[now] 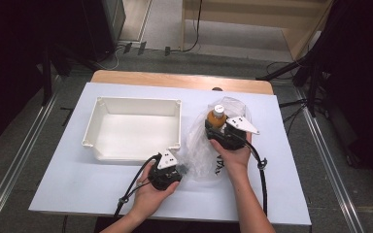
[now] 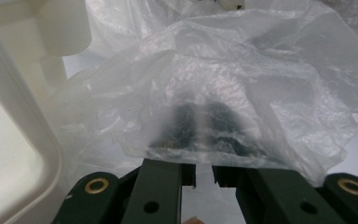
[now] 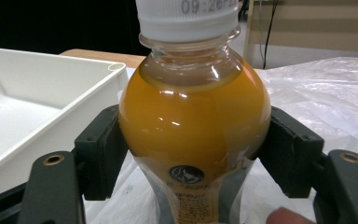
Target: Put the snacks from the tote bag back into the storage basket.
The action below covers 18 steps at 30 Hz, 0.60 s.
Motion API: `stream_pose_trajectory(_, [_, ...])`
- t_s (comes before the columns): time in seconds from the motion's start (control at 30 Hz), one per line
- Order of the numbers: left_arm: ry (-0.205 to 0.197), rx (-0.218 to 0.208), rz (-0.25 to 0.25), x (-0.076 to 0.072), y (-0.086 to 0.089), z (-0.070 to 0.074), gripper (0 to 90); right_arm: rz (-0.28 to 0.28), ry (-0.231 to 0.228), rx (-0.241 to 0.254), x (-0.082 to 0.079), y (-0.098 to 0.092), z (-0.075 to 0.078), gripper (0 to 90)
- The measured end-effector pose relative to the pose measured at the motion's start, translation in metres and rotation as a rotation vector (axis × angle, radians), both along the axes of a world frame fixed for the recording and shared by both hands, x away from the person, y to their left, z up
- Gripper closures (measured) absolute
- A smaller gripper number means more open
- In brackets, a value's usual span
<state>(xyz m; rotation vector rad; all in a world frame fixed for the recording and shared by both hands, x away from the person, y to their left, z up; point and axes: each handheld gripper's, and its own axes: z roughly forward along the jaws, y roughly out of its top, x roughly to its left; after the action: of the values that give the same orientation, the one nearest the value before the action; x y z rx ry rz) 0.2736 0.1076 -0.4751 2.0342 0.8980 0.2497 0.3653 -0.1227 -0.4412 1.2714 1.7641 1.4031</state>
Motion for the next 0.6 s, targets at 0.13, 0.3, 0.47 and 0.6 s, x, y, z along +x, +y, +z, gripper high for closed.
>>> stream_pose_trajectory(0.13, [-0.001,0.0,-0.001,0.0,0.0,0.0,82.6,-0.024,-0.011,-0.005,-0.0009,0.0026,-0.0007,30.3])
stream_pose_trajectory(0.3, [-0.001,0.002,0.0,-0.0001,0.0,0.0001,82.5,-0.017,0.003,0.016,-0.0001,0.0019,-0.0005,30.7])
stream_pose_trajectory(0.47, [0.0,0.002,0.0,0.0,-0.0001,0.0,82.4,-0.012,0.001,0.012,-0.0004,0.0013,0.0,30.9])
stream_pose_trajectory(0.6, [0.001,-0.001,0.0,0.0002,0.0001,0.0,82.5,-0.023,0.009,0.006,-0.0029,0.0023,0.0023,31.2])
